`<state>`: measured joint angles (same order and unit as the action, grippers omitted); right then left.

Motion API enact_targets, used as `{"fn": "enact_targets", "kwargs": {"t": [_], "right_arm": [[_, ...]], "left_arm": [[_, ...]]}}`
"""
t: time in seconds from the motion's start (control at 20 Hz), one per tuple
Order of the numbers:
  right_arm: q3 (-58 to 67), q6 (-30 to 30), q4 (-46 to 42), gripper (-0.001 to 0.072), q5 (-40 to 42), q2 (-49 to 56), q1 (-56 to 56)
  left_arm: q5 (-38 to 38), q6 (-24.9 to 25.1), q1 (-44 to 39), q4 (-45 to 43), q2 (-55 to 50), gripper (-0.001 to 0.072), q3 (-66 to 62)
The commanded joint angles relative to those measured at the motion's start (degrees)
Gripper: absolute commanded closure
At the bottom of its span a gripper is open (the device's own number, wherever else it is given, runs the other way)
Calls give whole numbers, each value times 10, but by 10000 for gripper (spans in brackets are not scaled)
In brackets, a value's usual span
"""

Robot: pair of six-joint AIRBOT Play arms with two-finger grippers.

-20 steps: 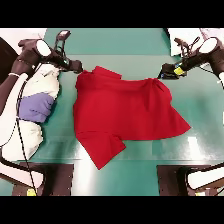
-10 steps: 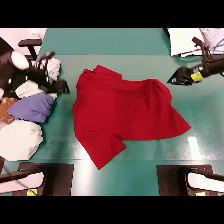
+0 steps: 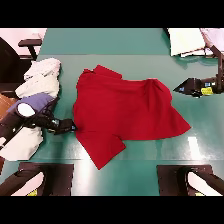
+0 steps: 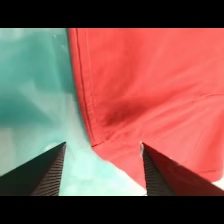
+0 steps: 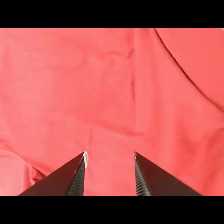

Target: Fold the shirts.

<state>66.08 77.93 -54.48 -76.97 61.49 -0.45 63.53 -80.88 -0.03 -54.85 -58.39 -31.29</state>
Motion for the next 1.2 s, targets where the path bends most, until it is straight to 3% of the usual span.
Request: {"fn": "enact_targets", "kwargs": {"t": [0.0, 0.25, 0.3, 0.4, 0.55, 0.7, 0.75, 0.8, 1.05, 1.15], "right_arm": [[-8, 0, 10, 358, 4, -16, -1], [-8, 0, 10, 358, 4, -16, -1], [-8, 1, 10, 358, 0, -16, -1], [-8, 3, 3, 358, -19, -16, -13], [-31, 6, -21, 358, -74, -25, -87], [-147, 37, -153, 337, -82, -72, -197], [-199, 37, -183, 197, -81, -86, -240], [-248, 37, -186, 170, -78, -91, -285], [-391, 14, -83, 344, 33, -90, -392], [-397, 13, -64, 346, 71, -89, -383]], "left_arm": [[-32, 10, 0, 46, 9, 165, 52], [-78, 33, -47, 89, 8, 167, 64], [-89, 31, -71, 90, 8, 254, 64], [-96, 29, -86, 91, 8, 671, 57], [-73, 29, -86, 81, 9, 683, 4], [-59, 30, -86, 81, 8, 683, -52], [-62, 30, -86, 81, 8, 683, -64], [-66, 30, -86, 81, 8, 683, -71], [-64, 30, -86, 80, 8, 683, -75], [-65, 30, -86, 80, 8, 683, -75]]}}
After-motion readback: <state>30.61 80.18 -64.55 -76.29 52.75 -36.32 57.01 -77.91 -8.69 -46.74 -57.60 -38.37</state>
